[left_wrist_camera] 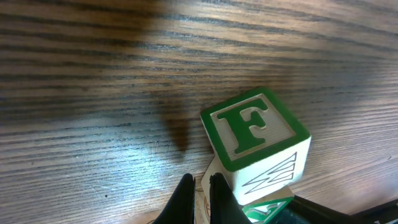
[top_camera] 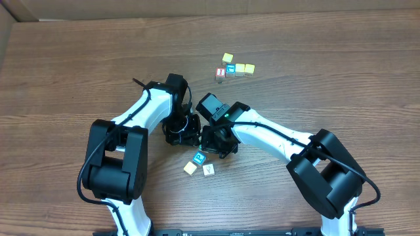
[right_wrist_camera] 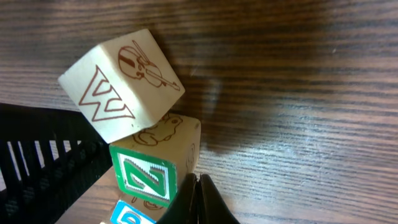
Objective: Flip 5 blocks
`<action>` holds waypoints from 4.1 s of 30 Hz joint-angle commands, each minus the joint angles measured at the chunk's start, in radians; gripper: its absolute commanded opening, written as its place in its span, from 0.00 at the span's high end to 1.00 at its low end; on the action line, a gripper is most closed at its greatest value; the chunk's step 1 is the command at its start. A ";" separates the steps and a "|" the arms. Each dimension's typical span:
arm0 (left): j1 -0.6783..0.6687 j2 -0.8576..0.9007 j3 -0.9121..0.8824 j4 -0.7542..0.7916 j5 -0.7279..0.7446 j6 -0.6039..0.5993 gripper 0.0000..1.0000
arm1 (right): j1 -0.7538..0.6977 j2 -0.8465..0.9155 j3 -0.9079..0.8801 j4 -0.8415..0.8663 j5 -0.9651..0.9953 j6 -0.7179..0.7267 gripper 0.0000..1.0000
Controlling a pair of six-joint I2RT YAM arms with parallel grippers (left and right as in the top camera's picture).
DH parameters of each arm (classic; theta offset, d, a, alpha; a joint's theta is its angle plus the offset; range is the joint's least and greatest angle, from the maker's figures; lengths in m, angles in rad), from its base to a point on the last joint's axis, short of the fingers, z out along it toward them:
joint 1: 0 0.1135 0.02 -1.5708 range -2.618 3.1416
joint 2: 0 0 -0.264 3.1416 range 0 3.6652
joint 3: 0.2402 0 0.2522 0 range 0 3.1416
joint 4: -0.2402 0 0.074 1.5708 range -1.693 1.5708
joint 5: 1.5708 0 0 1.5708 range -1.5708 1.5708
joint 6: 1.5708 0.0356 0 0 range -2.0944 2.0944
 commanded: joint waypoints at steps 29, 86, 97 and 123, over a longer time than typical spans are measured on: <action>0.038 0.005 0.032 0.095 -0.049 -0.044 0.96 | -0.108 0.005 0.026 0.157 0.025 -0.169 0.96; -0.019 0.005 0.228 0.097 -0.245 0.019 0.96 | -0.159 0.005 0.025 -0.039 -0.136 -0.131 0.96; 0.087 0.005 0.228 0.029 -0.335 -0.075 0.96 | -0.114 0.005 -0.010 0.056 -0.116 -0.058 0.96; 0.192 0.005 0.228 -0.011 -0.332 -0.060 0.95 | -0.056 0.005 -0.014 0.063 -0.065 -0.026 0.96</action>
